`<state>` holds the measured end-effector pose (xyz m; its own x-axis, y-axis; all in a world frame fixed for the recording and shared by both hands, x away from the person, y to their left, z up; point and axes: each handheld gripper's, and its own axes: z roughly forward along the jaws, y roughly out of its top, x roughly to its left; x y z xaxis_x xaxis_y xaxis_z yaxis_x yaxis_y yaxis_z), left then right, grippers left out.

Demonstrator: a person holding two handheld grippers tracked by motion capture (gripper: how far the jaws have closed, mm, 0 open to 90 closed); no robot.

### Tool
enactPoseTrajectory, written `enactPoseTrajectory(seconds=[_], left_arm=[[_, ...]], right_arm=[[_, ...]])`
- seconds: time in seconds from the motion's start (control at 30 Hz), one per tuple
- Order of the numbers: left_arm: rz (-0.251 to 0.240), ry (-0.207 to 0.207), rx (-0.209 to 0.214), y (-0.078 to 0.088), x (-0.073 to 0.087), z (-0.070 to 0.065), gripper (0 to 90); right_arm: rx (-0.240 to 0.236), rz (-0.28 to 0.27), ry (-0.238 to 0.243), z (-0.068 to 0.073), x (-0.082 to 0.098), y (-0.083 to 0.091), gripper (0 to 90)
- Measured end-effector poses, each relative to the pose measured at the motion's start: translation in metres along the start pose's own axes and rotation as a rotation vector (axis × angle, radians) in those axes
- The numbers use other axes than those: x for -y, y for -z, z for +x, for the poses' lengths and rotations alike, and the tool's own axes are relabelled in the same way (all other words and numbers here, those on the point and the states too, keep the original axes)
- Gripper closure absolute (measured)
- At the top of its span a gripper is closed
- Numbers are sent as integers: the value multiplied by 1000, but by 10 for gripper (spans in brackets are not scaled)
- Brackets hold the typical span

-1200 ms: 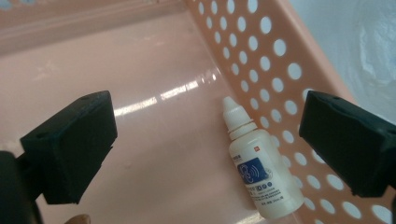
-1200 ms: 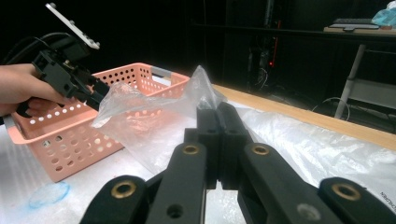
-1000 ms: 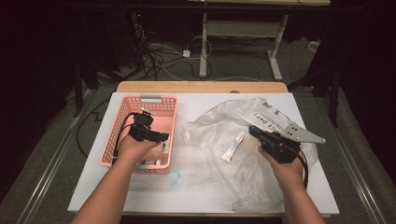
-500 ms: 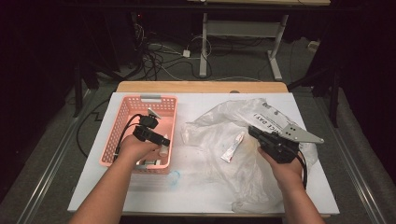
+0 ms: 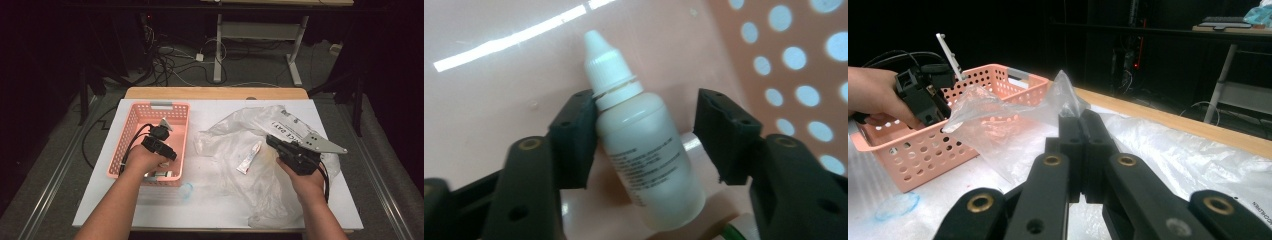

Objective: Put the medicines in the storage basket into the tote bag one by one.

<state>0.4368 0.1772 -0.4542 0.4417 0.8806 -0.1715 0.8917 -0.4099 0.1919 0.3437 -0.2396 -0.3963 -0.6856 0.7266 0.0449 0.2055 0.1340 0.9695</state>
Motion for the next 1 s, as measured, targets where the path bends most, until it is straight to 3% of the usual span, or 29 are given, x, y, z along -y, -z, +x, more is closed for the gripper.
enactPoseTrajectory(seconds=[0.23, 0.5, 0.77, 1.0], left_arm=[[6, -6, -30, -1, 0, -2, 518], [-4, -12, -22, 0, 0, -1, 521], [-13, -35, -44, 0, 1, -1, 569], [-75, -45, -57, 8, 4, 0, 580]], right_arm=[[-3, 1, 6, 1, 0, -1, 900], [-4, 1, 7, 1, 0, -1, 900], [-5, 1, 10, 1, 0, -1, 900], [-3, 1, 6, 1, 0, 0, 900]])
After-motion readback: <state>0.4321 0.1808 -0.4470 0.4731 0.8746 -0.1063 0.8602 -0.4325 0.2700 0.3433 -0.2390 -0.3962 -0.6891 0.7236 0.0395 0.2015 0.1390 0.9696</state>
